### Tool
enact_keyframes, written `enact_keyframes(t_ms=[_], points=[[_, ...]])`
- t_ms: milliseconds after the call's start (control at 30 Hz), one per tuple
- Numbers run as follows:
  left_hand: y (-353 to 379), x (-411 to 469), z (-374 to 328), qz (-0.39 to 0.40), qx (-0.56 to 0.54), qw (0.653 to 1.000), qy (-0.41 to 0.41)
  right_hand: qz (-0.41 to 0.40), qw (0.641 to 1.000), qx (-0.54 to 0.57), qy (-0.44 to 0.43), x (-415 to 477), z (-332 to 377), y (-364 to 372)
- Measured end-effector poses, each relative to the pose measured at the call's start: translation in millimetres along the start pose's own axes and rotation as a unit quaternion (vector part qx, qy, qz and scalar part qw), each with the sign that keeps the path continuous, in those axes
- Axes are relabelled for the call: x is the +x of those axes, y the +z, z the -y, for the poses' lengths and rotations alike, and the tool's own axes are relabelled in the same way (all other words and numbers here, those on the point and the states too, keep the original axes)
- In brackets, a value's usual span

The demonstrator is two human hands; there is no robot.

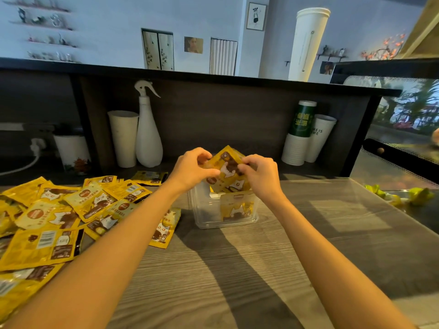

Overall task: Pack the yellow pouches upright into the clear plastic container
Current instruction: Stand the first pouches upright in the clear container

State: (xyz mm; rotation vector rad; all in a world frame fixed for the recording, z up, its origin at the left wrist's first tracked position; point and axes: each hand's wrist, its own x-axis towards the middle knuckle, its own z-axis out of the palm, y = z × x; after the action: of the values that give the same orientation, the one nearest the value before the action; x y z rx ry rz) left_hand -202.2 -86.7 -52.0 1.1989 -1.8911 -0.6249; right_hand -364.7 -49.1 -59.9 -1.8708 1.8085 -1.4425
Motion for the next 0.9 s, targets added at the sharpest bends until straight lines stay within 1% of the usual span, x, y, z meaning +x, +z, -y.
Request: enact_keyframes(t_ms=[67,100,167,233,333,400,467,533,600,700,767,833,900], points=[[-3.6,-1.0,5.6,-0.002,-0.057,0.997,-0.057,-0.023,0.998,0.057,0.027,1.8,-2.6,-0.5],[-4.1,-2.3,7.2,0.005,-0.089,0.994,-0.070,-0.028,0.996,0.081,0.039,2.2,-3.6,-1.1],[-2.3,-5.8,5.9,0.004,-0.133,0.988,-0.078,-0.031,0.992,0.110,0.055,2.6,-4.6,-1.2],[-0.3,-8.0,3.3,-0.034,-0.174,0.981,-0.077,-0.031,0.991,0.117,0.061,2.4,-4.7,-0.4],[1.8,-8.3,-0.3,-0.091,-0.227,0.968,-0.054,-0.038,0.992,0.108,0.058,2.3,-5.0,0.8],[1.5,-8.9,-4.3,-0.133,-0.211,0.968,-0.023,-0.057,0.994,0.079,0.043,2.5,-7.1,1.1],[-0.5,-10.4,-8.9,-0.179,-0.149,0.972,0.024,-0.083,0.994,0.066,0.034,2.9,-8.3,0.9],[-3.5,-11.4,-12.4,-0.205,-0.084,0.973,0.070,-0.103,0.992,0.066,0.027,2.9,-8.0,0.5],[-5.4,-10.8,-13.3,-0.181,-0.009,0.980,0.084,-0.111,0.991,0.066,0.021,2.4,-6.4,-0.2],[-3.9,-12.3,-11.0,-0.081,0.097,0.989,0.072,-0.118,0.990,0.073,0.010,2.1,-7.1,-0.3],[-0.5,-15.1,-11.5,-0.016,0.130,0.989,0.062,-0.113,0.989,0.091,0.013,1.9,-7.7,0.5],[3.4,-16.8,-14.0,0.038,0.146,0.987,0.050,-0.087,0.991,0.099,0.015,1.0,-6.9,0.9],[7.7,-16.1,-15.1,0.087,0.174,0.980,0.039,-0.058,0.996,0.071,-0.004,2.2,-7.7,1.0]])
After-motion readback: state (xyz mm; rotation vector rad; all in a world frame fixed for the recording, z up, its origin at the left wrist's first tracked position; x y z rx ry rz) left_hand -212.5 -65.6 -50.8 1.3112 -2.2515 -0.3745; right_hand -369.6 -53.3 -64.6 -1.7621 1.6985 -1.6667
